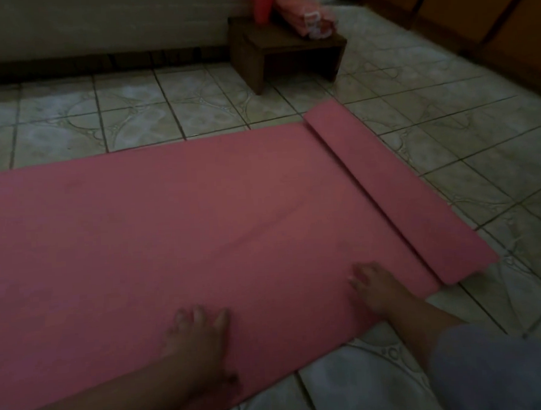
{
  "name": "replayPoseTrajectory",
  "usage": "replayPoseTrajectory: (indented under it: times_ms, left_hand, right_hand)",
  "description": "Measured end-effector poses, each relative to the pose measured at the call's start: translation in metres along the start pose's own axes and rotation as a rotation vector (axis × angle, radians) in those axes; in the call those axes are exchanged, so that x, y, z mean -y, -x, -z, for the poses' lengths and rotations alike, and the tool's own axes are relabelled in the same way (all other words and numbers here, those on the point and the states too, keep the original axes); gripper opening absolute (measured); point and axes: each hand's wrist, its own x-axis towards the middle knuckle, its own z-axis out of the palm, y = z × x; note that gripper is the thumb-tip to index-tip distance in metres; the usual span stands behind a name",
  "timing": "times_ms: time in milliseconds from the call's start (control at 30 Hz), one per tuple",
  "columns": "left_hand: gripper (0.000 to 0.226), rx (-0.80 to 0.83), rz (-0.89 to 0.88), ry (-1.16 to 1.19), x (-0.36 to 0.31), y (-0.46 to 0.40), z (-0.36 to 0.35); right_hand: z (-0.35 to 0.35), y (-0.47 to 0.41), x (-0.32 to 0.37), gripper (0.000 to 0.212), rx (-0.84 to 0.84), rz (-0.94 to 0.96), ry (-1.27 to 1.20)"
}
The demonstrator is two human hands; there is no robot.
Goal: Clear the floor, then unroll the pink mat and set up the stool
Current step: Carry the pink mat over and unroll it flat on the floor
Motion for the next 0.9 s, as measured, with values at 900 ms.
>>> replayPoseTrajectory:
  times_ms: [900]
  left_hand:
    - [0.132, 0.020, -0.016, 0.013, -0.073, -0.042, 0.034]
  right_hand:
    - [0.107, -0.076, -0.145, 0.072, -0.387, -0.305, 0.122]
